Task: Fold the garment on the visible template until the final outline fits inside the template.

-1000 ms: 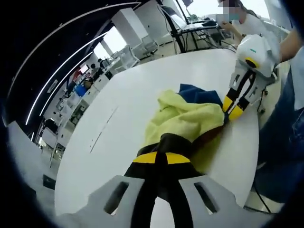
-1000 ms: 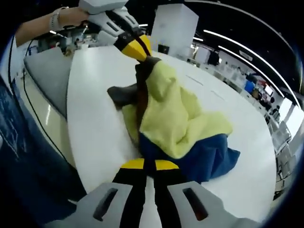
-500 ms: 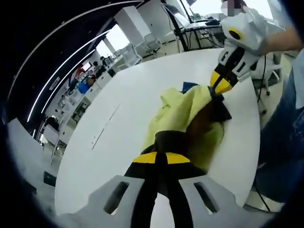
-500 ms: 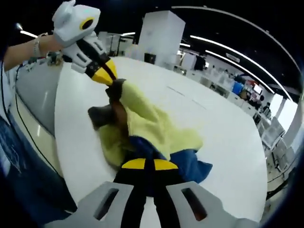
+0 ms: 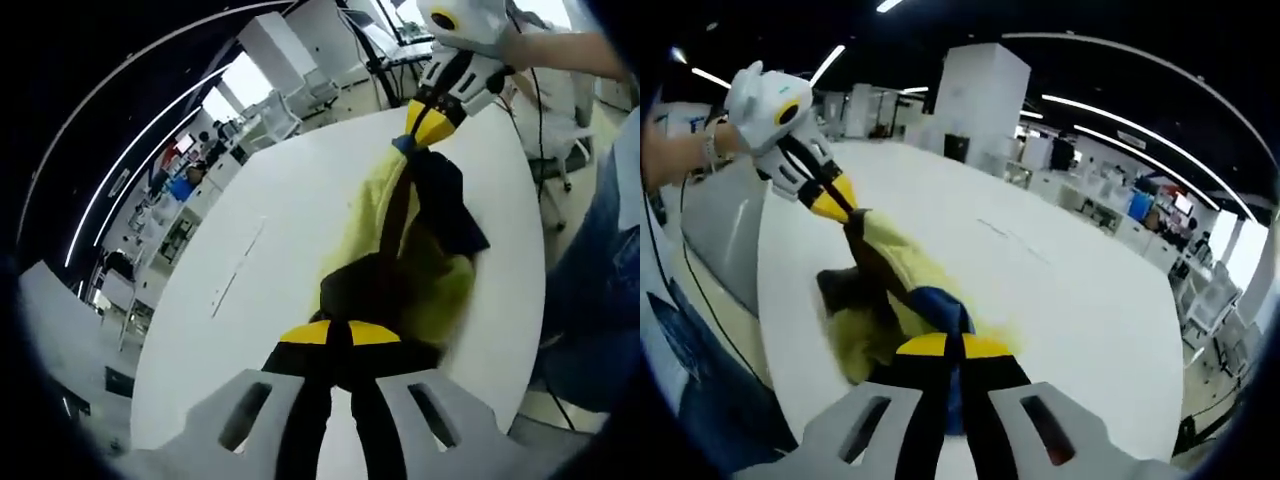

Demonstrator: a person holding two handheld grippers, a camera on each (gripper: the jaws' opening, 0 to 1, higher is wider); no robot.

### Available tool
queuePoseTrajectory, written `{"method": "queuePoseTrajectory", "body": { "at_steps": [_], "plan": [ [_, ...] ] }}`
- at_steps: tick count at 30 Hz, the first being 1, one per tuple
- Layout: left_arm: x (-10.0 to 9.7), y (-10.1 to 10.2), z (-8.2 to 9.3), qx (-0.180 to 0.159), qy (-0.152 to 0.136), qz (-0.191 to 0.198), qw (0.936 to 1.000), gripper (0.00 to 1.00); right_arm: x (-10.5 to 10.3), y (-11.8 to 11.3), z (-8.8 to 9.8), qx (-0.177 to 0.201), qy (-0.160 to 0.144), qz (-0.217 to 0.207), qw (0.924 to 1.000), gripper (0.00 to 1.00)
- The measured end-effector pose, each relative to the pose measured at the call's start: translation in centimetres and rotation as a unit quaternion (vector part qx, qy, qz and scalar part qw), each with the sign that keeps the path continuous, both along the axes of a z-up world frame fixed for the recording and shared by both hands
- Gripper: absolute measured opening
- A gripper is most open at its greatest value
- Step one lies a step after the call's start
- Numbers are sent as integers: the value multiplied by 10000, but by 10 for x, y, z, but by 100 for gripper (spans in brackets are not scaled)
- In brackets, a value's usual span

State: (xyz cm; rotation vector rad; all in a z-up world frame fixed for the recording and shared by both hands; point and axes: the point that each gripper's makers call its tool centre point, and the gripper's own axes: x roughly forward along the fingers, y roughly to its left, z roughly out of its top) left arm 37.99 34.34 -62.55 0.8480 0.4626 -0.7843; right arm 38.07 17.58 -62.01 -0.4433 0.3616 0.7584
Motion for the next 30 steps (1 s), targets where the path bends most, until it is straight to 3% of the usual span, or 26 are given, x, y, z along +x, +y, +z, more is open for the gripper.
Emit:
{"method": "queuePoseTrajectory", "body": {
  "at_steps": [9, 14, 30],
  "plan": [
    [2, 2, 23, -2, -114, 10, 9999, 1, 6, 3, 37, -5, -78, 248, 9997, 3],
    [2, 2, 37, -101, -206, 35, 9997, 1, 9, 5, 61, -227, -439, 323, 9983, 3],
    [8, 9, 69, -100, -418, 162, 9989, 1, 7, 13, 95, -266, -610, 499, 9965, 2]
  ]
}}
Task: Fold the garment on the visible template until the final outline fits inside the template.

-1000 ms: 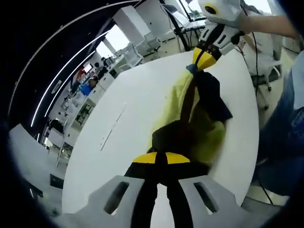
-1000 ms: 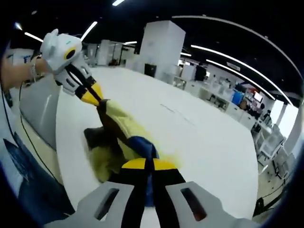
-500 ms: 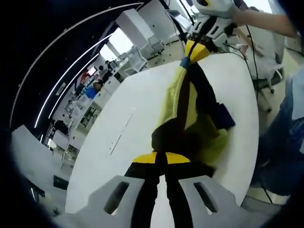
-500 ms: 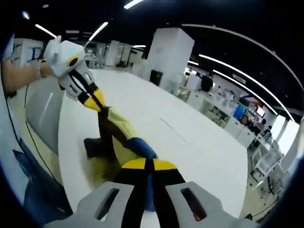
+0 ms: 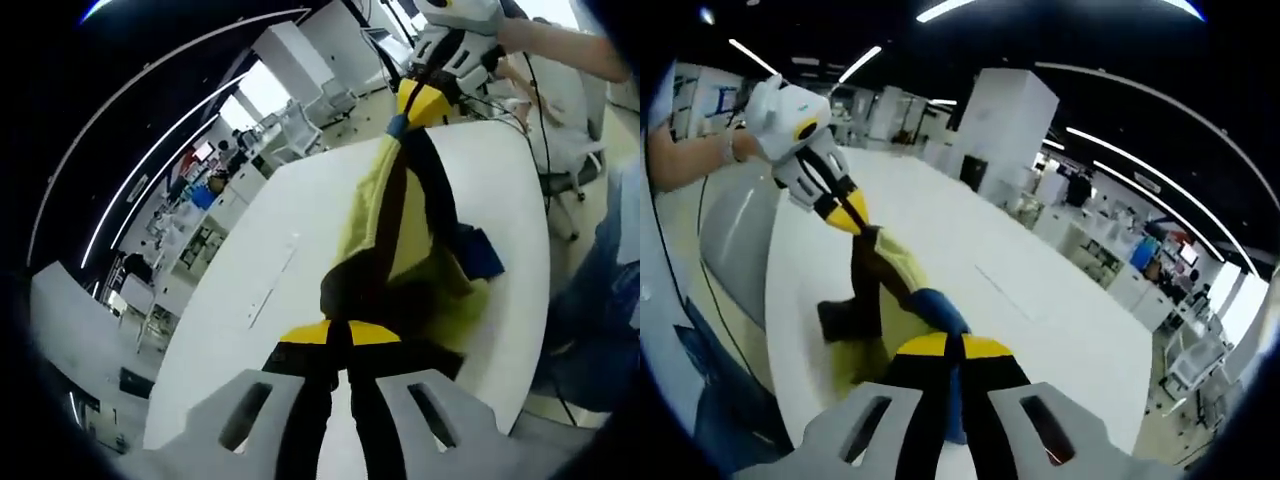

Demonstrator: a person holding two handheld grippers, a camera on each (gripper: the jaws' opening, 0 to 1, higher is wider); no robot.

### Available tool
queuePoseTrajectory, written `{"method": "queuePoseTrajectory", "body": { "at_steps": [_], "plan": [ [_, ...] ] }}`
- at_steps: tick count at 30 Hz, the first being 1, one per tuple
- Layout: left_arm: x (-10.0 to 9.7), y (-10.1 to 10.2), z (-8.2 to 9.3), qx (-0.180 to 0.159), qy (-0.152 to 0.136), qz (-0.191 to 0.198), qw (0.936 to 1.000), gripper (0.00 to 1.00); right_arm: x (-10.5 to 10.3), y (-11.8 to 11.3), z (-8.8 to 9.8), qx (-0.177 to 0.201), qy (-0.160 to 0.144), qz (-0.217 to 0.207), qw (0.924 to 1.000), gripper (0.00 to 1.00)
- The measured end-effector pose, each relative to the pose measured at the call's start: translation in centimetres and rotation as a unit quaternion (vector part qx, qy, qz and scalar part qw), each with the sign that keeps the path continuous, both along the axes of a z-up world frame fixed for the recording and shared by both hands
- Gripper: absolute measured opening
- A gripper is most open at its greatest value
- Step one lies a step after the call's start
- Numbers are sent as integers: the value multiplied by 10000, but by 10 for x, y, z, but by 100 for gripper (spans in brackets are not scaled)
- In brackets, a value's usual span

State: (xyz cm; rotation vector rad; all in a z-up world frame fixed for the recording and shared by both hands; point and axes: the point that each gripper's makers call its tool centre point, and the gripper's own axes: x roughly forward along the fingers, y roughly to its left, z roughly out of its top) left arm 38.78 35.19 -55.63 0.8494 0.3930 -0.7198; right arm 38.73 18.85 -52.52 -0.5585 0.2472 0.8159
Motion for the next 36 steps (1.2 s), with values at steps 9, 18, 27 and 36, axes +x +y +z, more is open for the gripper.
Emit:
{"method": "queuePoseTrajectory", "body": {
  "at_steps": [9, 18, 27, 36],
  "plan": [
    [0, 3, 29, 4, -323, -38, 9995, 0, 0, 1, 29, 94, -193, 4, 9998, 2],
    [-4, 5, 58, 92, -629, -78, 9979, 0, -3, 4, 60, 32, -523, 38, 9986, 2],
    [-12, 1, 92, 160, -1114, -158, 9935, 0, -8, 1, 94, 149, -945, -118, 9953, 2],
    [-12, 2, 123, 197, -1432, -202, 9893, 0, -9, 1, 123, 155, -1317, -80, 9911, 2]
  ]
}}
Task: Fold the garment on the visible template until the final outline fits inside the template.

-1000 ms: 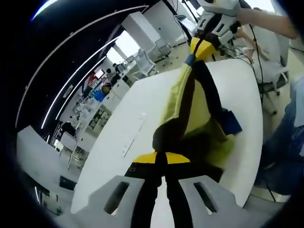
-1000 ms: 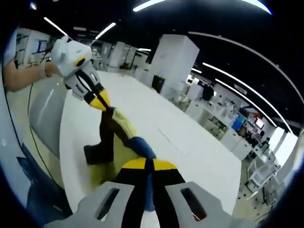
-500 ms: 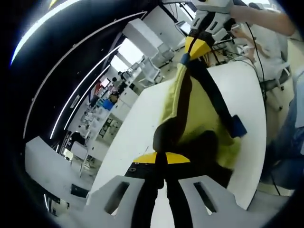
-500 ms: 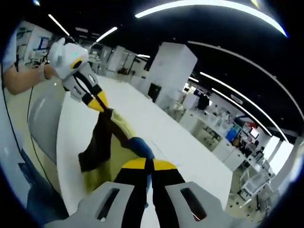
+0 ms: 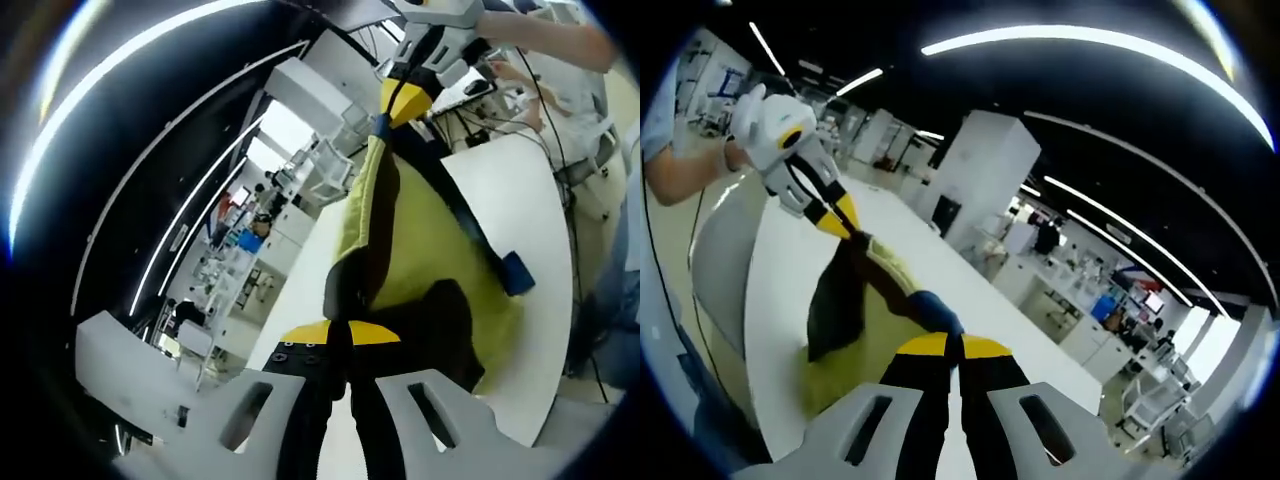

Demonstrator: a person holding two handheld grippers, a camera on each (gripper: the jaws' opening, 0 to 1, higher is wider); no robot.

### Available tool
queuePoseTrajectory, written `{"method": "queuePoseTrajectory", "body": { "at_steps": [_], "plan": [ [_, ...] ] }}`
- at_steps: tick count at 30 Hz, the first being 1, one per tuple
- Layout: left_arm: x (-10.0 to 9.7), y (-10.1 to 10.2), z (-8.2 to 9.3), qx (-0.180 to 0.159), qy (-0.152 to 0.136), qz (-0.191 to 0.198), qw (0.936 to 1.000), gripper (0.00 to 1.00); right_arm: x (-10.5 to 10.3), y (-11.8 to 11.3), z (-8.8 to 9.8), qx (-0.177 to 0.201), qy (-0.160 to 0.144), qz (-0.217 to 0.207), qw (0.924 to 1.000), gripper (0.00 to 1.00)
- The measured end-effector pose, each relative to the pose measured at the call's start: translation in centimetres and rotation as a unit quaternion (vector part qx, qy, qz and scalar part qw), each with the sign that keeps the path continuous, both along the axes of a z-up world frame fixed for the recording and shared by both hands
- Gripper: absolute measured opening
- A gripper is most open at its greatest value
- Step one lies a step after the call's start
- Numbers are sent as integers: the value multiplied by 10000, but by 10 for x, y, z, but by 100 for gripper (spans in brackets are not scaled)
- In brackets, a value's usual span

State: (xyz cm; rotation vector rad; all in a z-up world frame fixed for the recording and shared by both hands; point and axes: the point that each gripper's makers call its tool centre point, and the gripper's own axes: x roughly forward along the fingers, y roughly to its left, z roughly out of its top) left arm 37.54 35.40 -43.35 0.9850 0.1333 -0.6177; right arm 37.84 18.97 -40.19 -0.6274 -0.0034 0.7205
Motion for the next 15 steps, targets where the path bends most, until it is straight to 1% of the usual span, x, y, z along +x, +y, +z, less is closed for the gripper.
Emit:
{"method": "queuePoseTrajectory", "body": {
  "at_steps": [6, 10, 11, 12, 15],
  "plan": [
    [-6, 2, 15, 25, -171, -11, 9999, 0, -3, 1, 14, -12, -167, 23, 9999, 2],
    [-12, 4, 31, 97, -501, 20, 9987, 0, -9, 2, 27, -34, -349, 16, 9994, 2],
    [-15, 3, 35, 47, -550, 8, 9985, 0, -10, 1, 31, -77, -483, -45, 9988, 2],
    [-18, 3, 38, 6, -554, -6, 9985, 0, -13, 1, 35, -123, -560, -58, 9983, 2],
    [-20, 5, 44, 1, -588, 10, 9983, 0, -18, 2, 42, -71, -615, -22, 9981, 2]
  ]
}}
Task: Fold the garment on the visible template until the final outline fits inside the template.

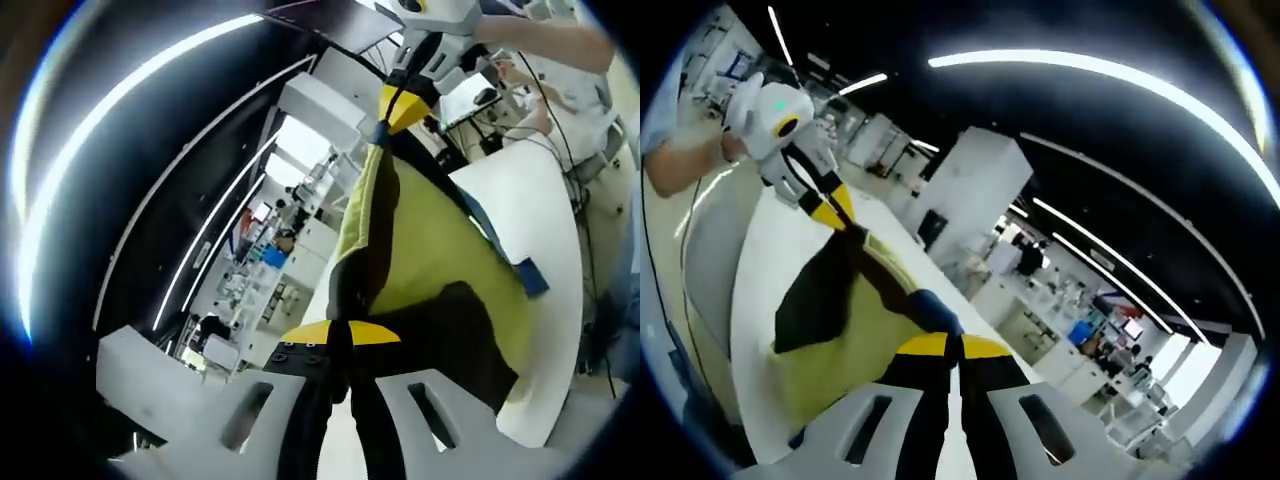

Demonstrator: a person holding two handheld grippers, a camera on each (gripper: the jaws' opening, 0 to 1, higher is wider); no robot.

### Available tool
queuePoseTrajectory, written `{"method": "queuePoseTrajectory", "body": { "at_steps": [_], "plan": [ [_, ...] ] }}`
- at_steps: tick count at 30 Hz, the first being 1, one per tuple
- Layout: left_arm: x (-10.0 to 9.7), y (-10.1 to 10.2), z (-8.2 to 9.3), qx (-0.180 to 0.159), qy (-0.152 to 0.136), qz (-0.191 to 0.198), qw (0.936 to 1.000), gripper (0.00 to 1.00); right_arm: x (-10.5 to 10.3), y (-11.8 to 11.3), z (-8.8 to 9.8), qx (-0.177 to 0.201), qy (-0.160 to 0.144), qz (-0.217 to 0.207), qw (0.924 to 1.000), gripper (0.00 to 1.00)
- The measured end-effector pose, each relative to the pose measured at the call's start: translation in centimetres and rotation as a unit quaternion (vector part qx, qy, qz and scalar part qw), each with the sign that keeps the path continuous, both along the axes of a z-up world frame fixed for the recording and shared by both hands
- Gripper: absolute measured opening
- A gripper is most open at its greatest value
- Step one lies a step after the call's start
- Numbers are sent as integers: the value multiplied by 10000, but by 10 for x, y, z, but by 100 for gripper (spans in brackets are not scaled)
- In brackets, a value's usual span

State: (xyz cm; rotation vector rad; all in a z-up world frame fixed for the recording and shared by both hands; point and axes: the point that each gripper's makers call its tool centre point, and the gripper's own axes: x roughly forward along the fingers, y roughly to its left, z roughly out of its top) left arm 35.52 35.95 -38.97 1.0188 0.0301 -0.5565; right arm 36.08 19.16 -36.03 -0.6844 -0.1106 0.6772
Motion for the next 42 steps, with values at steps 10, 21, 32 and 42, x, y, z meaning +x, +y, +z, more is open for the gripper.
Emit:
{"method": "queuePoseTrajectory", "body": {
  "at_steps": [10, 21, 32, 42],
  "plan": [
    [-21, -2, 28, 274, -343, -29, 9990, 0, -16, -2, 26, -121, -294, 32, 9995, 2],
    [-51, -5, 55, 182, -562, -92, 9982, 0, -38, -2, 57, -273, -823, 16, 9962, 2],
    [-78, -8, 54, 116, -590, -61, 9982, 0, -62, -3, 60, -249, -935, -19, 9953, 2],
    [-109, -11, 47, 145, -325, 6, 9994, 0, -87, -4, 41, -303, -677, -1, 9972, 2]
  ]
}}
